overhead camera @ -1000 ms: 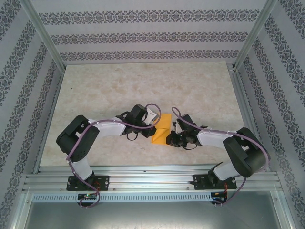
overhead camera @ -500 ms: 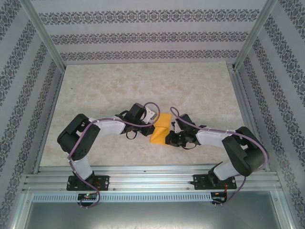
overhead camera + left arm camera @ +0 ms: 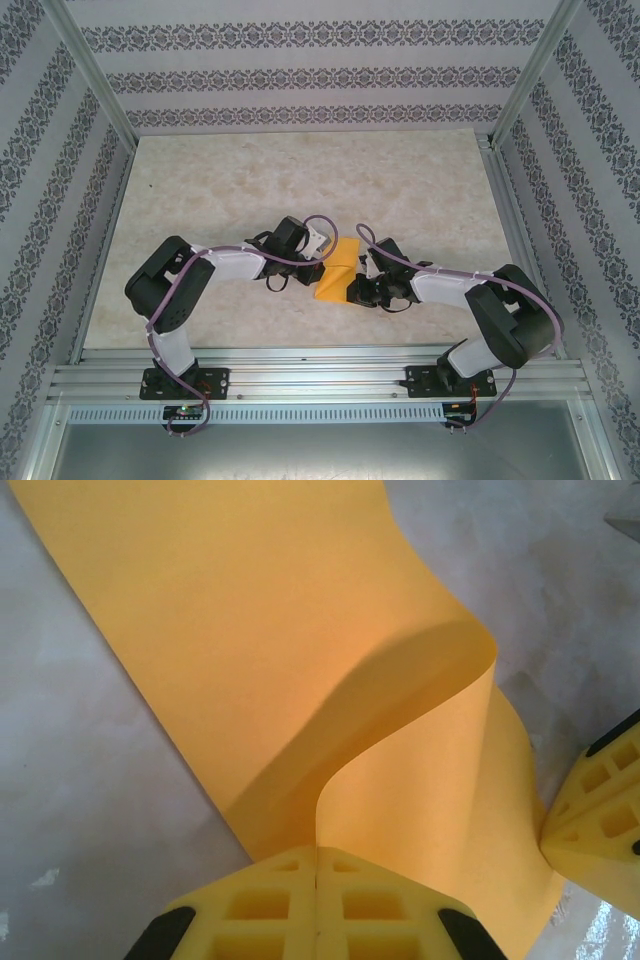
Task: Fold a paper plane with a square sheet of paper (fold left side to right side)
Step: Fold the triangle a second time at the center of the table.
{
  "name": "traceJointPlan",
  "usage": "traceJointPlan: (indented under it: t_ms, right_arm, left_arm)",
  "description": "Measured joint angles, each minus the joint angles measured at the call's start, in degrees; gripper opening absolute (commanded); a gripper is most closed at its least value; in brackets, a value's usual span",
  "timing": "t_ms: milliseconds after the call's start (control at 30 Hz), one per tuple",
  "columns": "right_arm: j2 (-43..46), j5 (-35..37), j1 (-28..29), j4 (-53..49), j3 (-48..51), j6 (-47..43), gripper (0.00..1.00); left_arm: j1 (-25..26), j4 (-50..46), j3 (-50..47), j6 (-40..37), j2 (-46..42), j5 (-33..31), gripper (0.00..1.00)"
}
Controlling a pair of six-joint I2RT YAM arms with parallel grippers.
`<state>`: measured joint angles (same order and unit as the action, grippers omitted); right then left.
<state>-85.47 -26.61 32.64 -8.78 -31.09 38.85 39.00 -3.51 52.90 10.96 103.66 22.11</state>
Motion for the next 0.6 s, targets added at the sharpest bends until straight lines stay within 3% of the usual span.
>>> traceJointPlan:
  t_ms: [333,600]
  right_arm:
    - [-0.33,0.0,0.0,-1.01,-0.68,-0.07,0.11]
    - [1.25,-0.26,-0.52,-2.43,-1.16,-0.42,0.19]
  left_arm:
    - [0.0,-0.39,0.02,-0.02,0.79,-0.61,0.0]
    - [0.0,-0.37,0.04,-0.02,0.94,-0.59,0.0]
